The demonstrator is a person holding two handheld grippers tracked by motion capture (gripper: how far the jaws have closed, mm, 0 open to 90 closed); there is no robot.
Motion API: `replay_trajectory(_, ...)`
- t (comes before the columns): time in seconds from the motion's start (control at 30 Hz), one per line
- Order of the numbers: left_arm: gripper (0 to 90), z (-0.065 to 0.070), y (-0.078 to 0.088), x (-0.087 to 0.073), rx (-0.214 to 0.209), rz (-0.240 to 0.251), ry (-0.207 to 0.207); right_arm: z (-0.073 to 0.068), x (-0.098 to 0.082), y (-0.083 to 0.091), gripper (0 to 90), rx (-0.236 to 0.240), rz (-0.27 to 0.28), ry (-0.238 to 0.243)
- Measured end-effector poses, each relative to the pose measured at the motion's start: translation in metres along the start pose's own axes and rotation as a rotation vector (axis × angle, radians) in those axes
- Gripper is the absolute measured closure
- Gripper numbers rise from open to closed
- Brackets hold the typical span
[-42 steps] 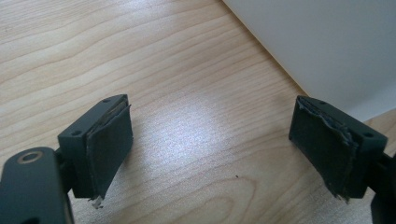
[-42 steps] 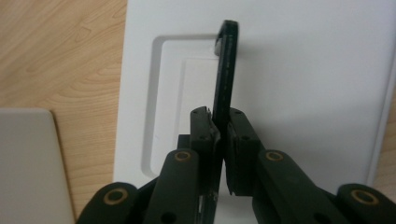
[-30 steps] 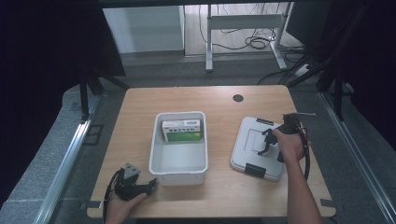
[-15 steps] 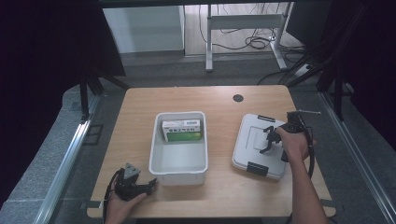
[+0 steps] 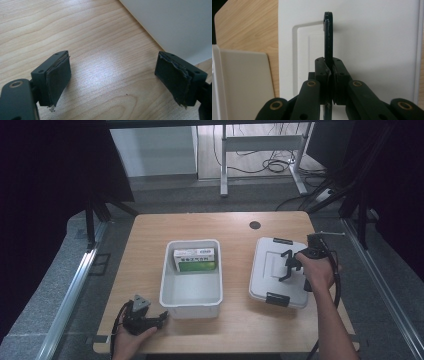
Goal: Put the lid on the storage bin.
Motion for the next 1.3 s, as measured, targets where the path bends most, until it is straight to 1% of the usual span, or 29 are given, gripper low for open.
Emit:
replay_trajectory(0.03, 13.4, 0.0, 0.0, 0.0, 0.0, 0.0, 0.0, -0.004, 0.0, 0.004, 84.8, 0.0, 0.003, 0.018)
replay_trajectory(0.13, 13.4, 0.0, 0.0, 0.0, 0.0, 0.0, 0.0, -0.007, -0.001, 0.008, 84.8, 0.002, 0.002, 0.032)
replay_trajectory(0.17, 13.4, 0.0, 0.0, 0.0, 0.0, -0.001, 0.0, -0.011, 0.0, 0.013, 84.8, 0.005, 0.003, 0.04)
replay_trajectory(0.2, 13.4, 0.0, 0.0, 0.0, 0.0, -0.001, 0.0, -0.011, 0.0, 0.013, 84.8, 0.005, 0.003, 0.04)
replay_trajectory(0.27, 13.4, 0.0, 0.0, 0.0, 0.0, -0.001, 0.0, -0.015, 0.0, 0.019, 84.8, 0.006, 0.01, 0.058)
replay_trajectory(0.47, 13.4, 0.0, 0.0, 0.0, 0.0, -0.001, 0.0, -0.02, -0.001, 0.029, 84.7, 0.009, 0.013, 0.069)
replay_trajectory(0.53, 13.4, 0.0, 0.0, 0.0, 0.001, -0.001, 0.0, -0.022, -0.002, 0.033, 84.8, 0.018, 0.013, 0.072)
replay_trajectory(0.67, 13.4, 0.0, 0.0, 0.0, 0.001, 0.0, 0.001, -0.027, -0.002, 0.041, 84.8, 0.059, 0.014, 0.076)
replay_trajectory(0.8, 13.4, 0.0, 0.0, 0.0, 0.001, 0.0, -0.003, -0.031, -0.004, 0.048, 84.8, 0.072, 0.018, 0.088)
replay_trajectory(0.93, 13.4, 0.0, 0.0, 0.0, 0.001, 0.0, -0.003, -0.035, -0.007, 0.052, 84.7, 0.087, 0.013, 0.095)
replay_trajectory(1.13, 13.4, 0.0, 0.0, 0.0, 0.001, -0.001, -0.002, -0.042, -0.008, 0.055, 84.7, 0.087, 0.011, 0.119)
replay_trajectory(1.3, 13.4, 0.0, 0.0, 0.0, 0.001, -0.001, -0.002, -0.053, -0.011, 0.06, 84.7, 0.107, 0.018, 0.14)
Point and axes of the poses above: each handheld gripper's, and its own axes: y roughly backward along the jaws, x roughly out of its top, z roughly to its right, the point moved 2 cm from there along -y, roughly forward along the jaws, and after that the axes turned 2 degrees about y, right-handed, at the moved point
